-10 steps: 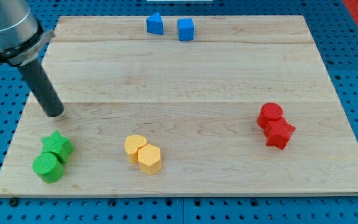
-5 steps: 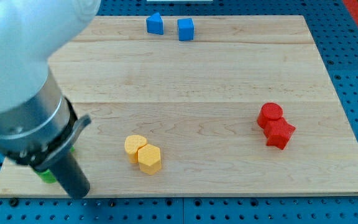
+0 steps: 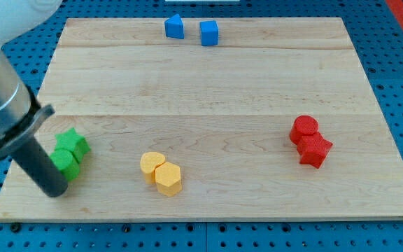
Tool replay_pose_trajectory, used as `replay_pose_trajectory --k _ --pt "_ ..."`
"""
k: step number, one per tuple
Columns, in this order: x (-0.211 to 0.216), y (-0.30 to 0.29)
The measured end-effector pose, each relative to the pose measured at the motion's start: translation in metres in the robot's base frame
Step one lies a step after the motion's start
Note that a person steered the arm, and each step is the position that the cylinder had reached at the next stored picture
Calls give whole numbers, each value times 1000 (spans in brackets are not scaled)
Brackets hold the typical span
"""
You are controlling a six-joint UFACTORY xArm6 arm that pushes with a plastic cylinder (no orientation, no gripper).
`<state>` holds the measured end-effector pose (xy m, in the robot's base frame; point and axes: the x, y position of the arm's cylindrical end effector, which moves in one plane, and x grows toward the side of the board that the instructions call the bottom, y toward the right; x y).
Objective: Push the green blocks slightly up
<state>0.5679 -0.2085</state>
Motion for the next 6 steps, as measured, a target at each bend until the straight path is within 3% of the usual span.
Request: replay_pose_trajectory --k 2,6 --pt "-71 1" --pt "-83 17"
